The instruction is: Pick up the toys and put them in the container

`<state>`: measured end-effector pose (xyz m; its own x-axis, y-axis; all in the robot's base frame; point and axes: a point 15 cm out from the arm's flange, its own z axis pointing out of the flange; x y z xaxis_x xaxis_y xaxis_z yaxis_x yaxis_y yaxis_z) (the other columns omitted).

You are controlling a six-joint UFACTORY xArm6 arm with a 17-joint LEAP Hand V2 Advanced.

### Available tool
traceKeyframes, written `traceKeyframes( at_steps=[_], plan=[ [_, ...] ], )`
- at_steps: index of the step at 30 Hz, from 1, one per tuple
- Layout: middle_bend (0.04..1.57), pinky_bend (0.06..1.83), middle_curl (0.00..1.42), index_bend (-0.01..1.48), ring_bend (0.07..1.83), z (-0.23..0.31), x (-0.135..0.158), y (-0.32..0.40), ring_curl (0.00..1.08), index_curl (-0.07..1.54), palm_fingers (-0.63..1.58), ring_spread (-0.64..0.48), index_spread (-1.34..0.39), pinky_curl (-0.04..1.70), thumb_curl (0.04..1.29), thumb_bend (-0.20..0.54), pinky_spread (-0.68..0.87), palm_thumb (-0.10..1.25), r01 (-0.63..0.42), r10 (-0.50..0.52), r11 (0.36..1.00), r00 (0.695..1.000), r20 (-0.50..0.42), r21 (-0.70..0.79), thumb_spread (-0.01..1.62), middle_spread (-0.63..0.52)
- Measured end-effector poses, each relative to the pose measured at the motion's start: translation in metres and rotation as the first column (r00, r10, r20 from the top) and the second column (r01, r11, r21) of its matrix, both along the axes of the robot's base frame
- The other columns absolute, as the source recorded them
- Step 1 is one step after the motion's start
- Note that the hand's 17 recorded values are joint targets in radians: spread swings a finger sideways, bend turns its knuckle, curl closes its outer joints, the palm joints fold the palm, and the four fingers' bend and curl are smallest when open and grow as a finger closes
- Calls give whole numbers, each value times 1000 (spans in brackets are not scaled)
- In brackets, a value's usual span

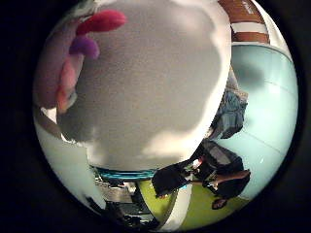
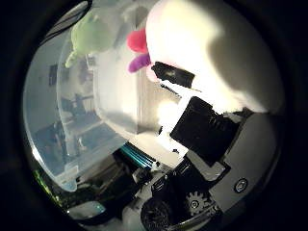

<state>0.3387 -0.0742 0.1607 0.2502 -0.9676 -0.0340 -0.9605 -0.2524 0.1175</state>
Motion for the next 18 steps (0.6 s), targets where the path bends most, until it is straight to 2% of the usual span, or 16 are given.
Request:
traceKeyframes(
  at_steps=[3,5,8,14,18],
  plan=[
    [1195,1305,848,1004,1323,16,5,-10,658,753,1106,-268,-348,677,465,3,-292,927,23,-23,1000,998,53,-10,1109,-242],
    [1240,1349,881,1056,1354,31,8,-15,696,807,1066,-262,-316,735,487,5,-255,984,33,-31,999,995,98,-19,1117,-226],
    [1274,1368,906,1081,1371,60,13,-21,740,854,1032,-259,-286,799,517,-6,-232,1023,45,-39,998,986,162,-35,1118,-208],
    [1307,1355,930,1087,1387,122,5,-21,800,911,994,-258,-256,893,555,-12,-193,1043,54,-47,998,984,170,-39,1114,-190],
    [1314,1344,937,1086,1384,182,0,-19,822,931,986,-258,-250,941,571,-12,-189,1054,78,-66,996,969,240,-43,1108,-186]
  ],
)
